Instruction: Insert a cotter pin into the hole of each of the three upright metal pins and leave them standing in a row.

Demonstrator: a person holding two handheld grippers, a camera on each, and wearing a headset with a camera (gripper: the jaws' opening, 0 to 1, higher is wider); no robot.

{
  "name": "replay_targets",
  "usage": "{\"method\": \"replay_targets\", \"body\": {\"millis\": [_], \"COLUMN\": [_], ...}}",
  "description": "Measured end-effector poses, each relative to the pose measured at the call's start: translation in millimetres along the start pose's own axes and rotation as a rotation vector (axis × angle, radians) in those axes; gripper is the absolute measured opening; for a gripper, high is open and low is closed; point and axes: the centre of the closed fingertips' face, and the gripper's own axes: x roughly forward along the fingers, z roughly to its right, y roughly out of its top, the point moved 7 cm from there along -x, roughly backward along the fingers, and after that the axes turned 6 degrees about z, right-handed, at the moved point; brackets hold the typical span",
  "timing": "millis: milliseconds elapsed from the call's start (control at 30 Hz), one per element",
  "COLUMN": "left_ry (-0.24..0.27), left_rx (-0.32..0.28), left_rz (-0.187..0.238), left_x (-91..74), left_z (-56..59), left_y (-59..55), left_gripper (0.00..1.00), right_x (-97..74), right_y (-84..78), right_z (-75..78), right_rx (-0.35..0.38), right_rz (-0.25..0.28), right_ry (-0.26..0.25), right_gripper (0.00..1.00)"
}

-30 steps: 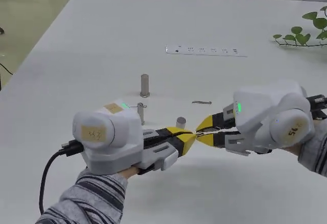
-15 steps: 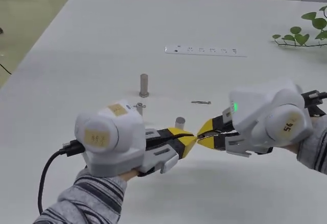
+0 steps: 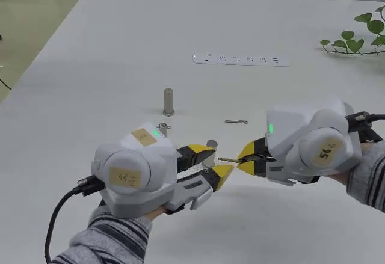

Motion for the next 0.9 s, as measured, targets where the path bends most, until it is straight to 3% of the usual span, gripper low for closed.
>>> {"method": "replay_targets", "body": {"millis": [100, 400, 667, 900], "left_ry": [0.040, 0.114, 0.192, 0.213], "left_rx": [0.062, 0.095, 0.039, 0.013], "left_rz": [-0.038, -0.086, -0.113, -0.138], "left_x": [1.3, 8.5, 15.5, 25.7], "left_z": [-2.2, -10.6, -26.9, -27.2], "left_y": [-3.0, -10.3, -16.1, -23.7], "left_gripper": [0.23, 0.28, 0.27, 0.26], "right_x": [2.4, 11.6, 20.7, 27.9], "right_y": [-2.5, -9.5, -15.3, -20.5], "right_z": [3.4, 13.4, 20.3, 24.1], "right_rx": [0.029, 0.067, 0.054, 0.030], "right_rz": [-0.016, -0.069, -0.100, -0.120], "right_ry": [-0.016, -0.058, -0.061, -0.055], "right_gripper": [0.00, 0.00, 0.00, 0.00]}}
